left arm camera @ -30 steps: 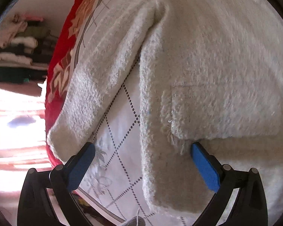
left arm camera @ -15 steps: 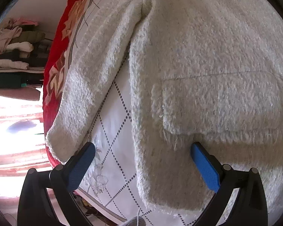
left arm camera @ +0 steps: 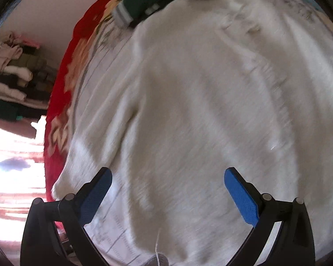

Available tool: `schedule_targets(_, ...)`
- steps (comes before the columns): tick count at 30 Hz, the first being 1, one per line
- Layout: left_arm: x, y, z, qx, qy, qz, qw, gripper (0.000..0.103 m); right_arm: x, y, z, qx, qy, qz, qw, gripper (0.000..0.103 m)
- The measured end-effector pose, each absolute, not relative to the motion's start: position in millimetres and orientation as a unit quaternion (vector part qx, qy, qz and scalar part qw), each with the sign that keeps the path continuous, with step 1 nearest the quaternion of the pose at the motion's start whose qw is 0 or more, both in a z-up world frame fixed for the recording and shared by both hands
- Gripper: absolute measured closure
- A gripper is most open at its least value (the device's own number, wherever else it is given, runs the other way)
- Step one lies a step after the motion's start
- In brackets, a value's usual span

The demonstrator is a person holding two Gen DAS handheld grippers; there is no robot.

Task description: Fold large clothes

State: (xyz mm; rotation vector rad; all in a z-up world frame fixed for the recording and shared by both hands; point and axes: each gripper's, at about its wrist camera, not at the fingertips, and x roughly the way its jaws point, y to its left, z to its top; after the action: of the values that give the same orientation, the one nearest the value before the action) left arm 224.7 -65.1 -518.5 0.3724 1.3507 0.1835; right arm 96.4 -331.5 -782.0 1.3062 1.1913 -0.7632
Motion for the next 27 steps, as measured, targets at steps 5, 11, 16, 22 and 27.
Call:
schedule_targets(5, 251, -123, -526, 0.166, 0.612, 0.051, 0.772, 0.0, 75, -421, -783, 0.636, 0.399, -0.379, 0.54, 0.047)
schedule_targets(11, 271, -189, -530, 0.171, 0.601, 0.02, 0.781, 0.0, 74, -454, -738, 0.547, 0.382, -0.404, 0.626, 0.093)
schedule_targets(16, 272, -217, -545, 0.173, 0.61, 0.011, 0.773, 0.0, 90, -507, -727, 0.471, 0.385, -0.441, 0.66, 0.088)
schedule_targets(22, 261, -222, -589, 0.194, 0.644, 0.008, 0.74, 0.0, 29, -513, -798, 0.652, 0.378, -0.35, 0.556, 0.054)
schedule_targets(27, 262, -213, -600, 0.173, 0.642, 0.009, 0.747, 0.0, 49, -509, -829, 0.708, 0.333, -0.298, 0.546, 0.046)
